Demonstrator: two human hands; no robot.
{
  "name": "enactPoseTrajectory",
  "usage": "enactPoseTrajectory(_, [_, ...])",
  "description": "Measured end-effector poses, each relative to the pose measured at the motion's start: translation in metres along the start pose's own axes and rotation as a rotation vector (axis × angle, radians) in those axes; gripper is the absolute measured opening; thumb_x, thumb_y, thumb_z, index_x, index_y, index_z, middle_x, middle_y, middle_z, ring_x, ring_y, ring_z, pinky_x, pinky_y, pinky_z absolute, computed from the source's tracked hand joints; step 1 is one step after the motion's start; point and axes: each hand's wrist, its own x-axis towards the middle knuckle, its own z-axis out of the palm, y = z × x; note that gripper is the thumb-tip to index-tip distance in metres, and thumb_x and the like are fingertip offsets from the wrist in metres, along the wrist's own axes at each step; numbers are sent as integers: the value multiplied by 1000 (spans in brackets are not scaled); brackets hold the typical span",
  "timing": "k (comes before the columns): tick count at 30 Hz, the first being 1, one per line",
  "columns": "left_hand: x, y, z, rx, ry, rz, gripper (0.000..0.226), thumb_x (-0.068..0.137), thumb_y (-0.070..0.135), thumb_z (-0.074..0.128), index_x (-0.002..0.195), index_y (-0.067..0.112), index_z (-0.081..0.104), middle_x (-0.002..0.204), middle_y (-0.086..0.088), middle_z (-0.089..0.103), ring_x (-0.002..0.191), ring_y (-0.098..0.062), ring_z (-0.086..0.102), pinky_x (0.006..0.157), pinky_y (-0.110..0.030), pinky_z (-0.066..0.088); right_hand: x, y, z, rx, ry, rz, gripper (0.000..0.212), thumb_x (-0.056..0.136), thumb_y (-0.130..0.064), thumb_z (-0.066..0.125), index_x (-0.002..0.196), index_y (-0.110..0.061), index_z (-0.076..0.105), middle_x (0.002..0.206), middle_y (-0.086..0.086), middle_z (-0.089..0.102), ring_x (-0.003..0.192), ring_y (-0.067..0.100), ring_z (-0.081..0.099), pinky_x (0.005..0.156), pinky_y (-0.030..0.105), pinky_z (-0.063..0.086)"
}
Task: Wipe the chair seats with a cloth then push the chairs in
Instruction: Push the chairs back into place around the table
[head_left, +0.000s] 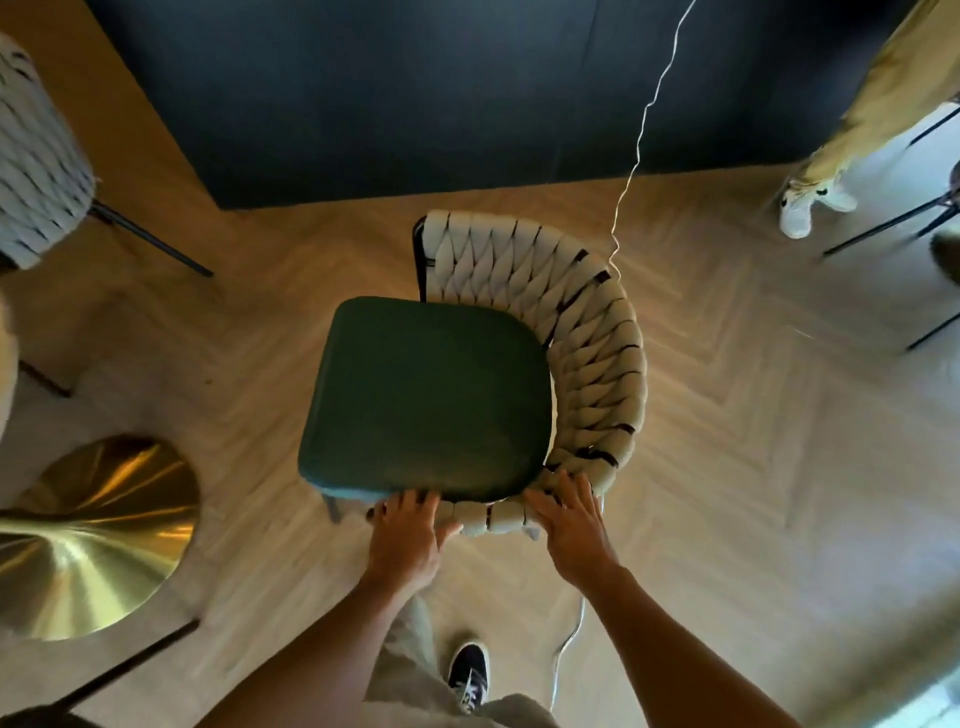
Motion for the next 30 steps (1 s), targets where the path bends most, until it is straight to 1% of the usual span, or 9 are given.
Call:
enactPoseTrajectory(4, [4, 2, 10, 60, -5, -24, 57, 86, 65, 40, 114, 20, 60, 103, -8, 63, 95, -31, 58, 86, -47, 50, 8, 9, 5, -10, -7, 36, 64, 86, -8, 67, 133, -47, 47, 153, 6, 32, 142, 46, 17, 108, 54, 16])
enactPoseTrajectory(7, [17, 16, 12, 64, 4, -31, 53, 86, 62, 49, 115, 19, 59, 103, -9, 62, 94, -32, 58, 87, -47, 49, 19, 25, 1, 2, 48, -20, 65, 80, -3, 73, 129, -42, 55, 150, 8, 38, 140, 48, 21, 104, 51, 14])
enactPoseTrajectory(12, [50, 54, 8, 32, 0, -88, 53, 88, 62, 43, 117, 20, 58, 106, -9, 60, 97, -32, 56, 89, -47, 46, 67, 71, -24, -35, 62, -121, 55, 84, -5, 69, 126, -39, 58, 144, 6, 45, 138, 44, 27, 112, 48, 9])
enactPoseTrajectory(15, [69, 74, 10, -4, -28, -125, 65, 87, 69, 26, 118, 21, 58, 107, -9, 60, 97, -32, 56, 87, -49, 46, 90, 94, -41, -62, 9, -148, 48, 91, -12, 61, 130, -40, 54, 147, 2, 40, 141, 39, 22, 114, 47, 13])
enactPoseTrajectory(18, [81, 81, 8, -14, -157, -200, 68, 87, 71, 21, 132, 26, 46, 129, -7, 51, 118, -31, 47, 103, -50, 37, 98, 103, -53, -129, -108, -250, 44, 97, -22, 48, 137, -39, 44, 151, -3, 35, 145, 28, 13, 120, 46, 6])
enactPoseTrajectory(20, [87, 82, 6, -14, -272, -233, 71, 85, 74, 17, 137, 29, 36, 139, -6, 41, 128, -31, 38, 109, -53, 28, 99, 101, -67, -108, -158, -230, 38, 96, -28, 48, 134, -36, 48, 146, -7, 40, 142, 23, 24, 116, 45, 20])
enactPoseTrajectory(23, [100, 89, -16, -16, -491, -242, 68, 88, 72, 22, 140, 29, 31, 151, -9, 31, 137, -34, 29, 111, -60, 20, 115, 104, -101, -39, -140, -153, 28, 96, -39, 43, 115, -30, 62, 122, -6, 59, 119, 21, 50, 100, 43, 35])
enactPoseTrajectory(26, [115, 109, -37, -77, -561, -258, 86, 77, 86, 19, 140, 31, 37, 150, -6, 37, 138, -35, 31, 110, -59, 20, 146, 128, -124, -178, -212, -253, 32, 96, -44, 39, 119, -34, 59, 124, -10, 54, 125, 20, 42, 103, 46, 29])
enactPoseTrajectory(30, [146, 156, -44, -270, -470, -273, 72, 82, 78, 32, 138, 34, 42, 146, -5, 44, 137, -31, 34, 114, -56, 17, 200, 168, -159, -233, -235, -338, 38, 93, -55, 43, 128, -43, 52, 139, -16, 45, 136, 19, 26, 109, 46, 8])
